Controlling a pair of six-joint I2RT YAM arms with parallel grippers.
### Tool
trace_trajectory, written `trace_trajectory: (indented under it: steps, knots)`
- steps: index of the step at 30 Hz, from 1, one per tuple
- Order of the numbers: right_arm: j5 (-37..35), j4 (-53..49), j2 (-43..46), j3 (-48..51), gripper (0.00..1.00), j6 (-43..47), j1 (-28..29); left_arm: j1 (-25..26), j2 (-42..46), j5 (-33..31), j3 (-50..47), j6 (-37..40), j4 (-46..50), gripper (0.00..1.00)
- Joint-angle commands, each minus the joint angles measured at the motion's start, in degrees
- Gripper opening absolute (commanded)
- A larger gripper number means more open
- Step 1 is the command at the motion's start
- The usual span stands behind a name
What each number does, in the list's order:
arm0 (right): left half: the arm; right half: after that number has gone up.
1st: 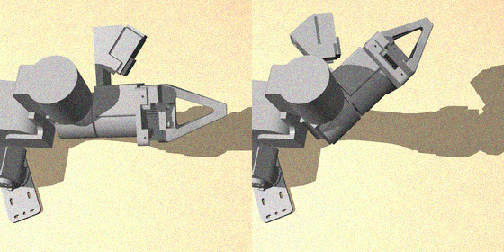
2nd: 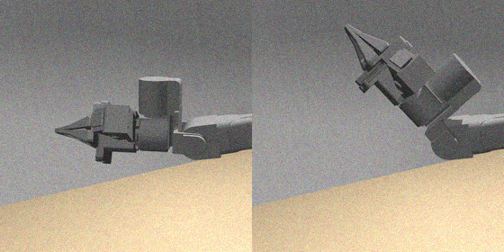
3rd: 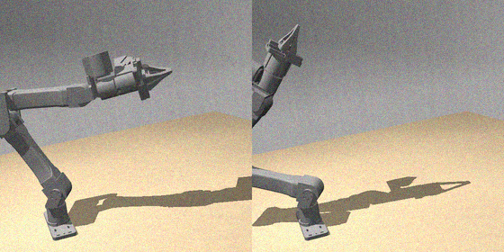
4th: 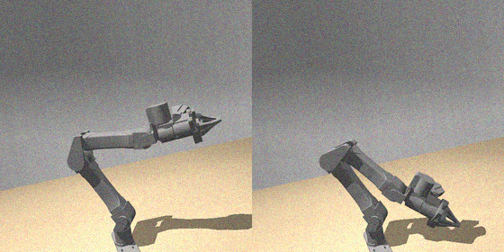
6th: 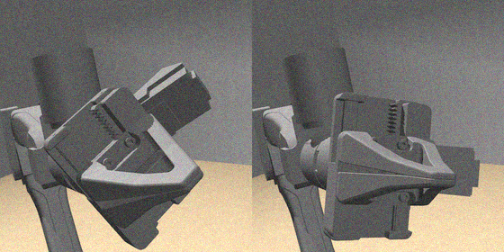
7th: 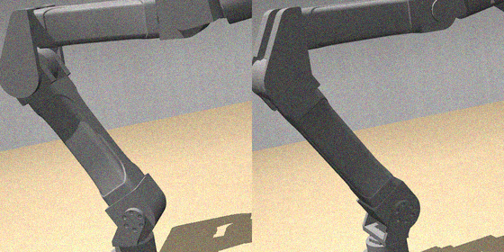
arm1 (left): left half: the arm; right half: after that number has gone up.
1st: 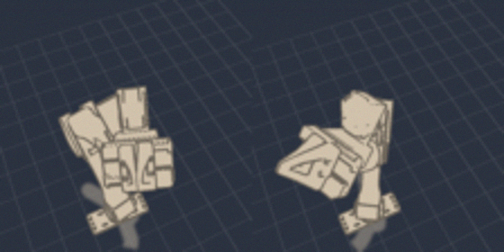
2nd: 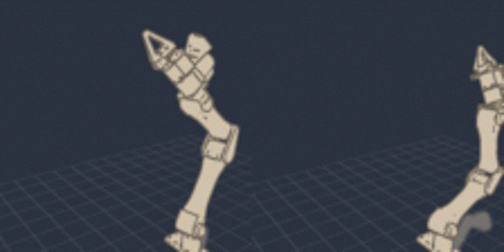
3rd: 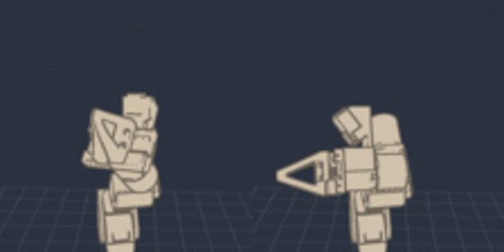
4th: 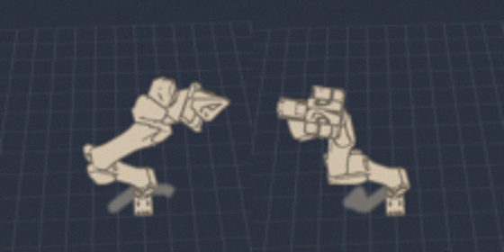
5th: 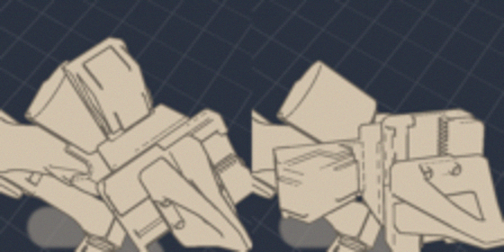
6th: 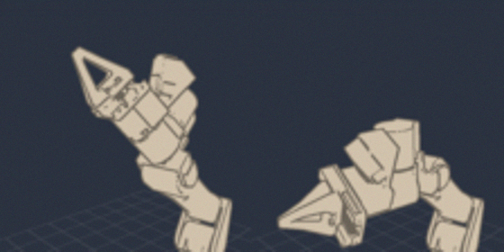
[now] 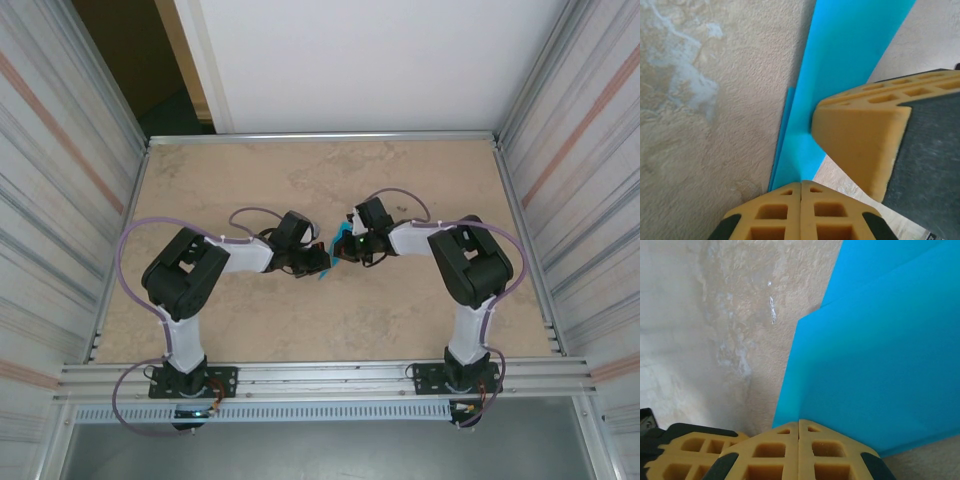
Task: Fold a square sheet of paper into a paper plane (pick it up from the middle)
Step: Fold the wing for the fifth time at the center of the table.
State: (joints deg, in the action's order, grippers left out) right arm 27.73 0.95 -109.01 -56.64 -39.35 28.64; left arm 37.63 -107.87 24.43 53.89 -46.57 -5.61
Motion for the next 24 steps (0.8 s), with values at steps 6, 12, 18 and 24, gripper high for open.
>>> trace_trajectory:
  steps: [6, 12, 18, 24]
  knots:
    - [3.04, 3.59, -4.16, 0.43, 0.0, 0.37, -13.81, 0.9, -3.79, -2.26, -3.52, 0.78, 10.52, 0.0]
    - [3.37, -0.18, -3.47, -5.54, 0.0, 2.44, -19.32, 0.87, -2.81, -1.64, -2.4, 1.01, 9.61, 0.0]
    - [-5.01, -8.57, 6.49, -6.1, 0.11, 4.74, -18.49, 0.87, 3.24, 1.24, 6.43, 3.79, 11.59, 0.07]
    - [-14.31, -18.76, 13.72, -6.29, 0.37, 5.33, -13.57, -1.45, 12.61, -0.35, 8.89, 4.82, 13.12, 0.32]
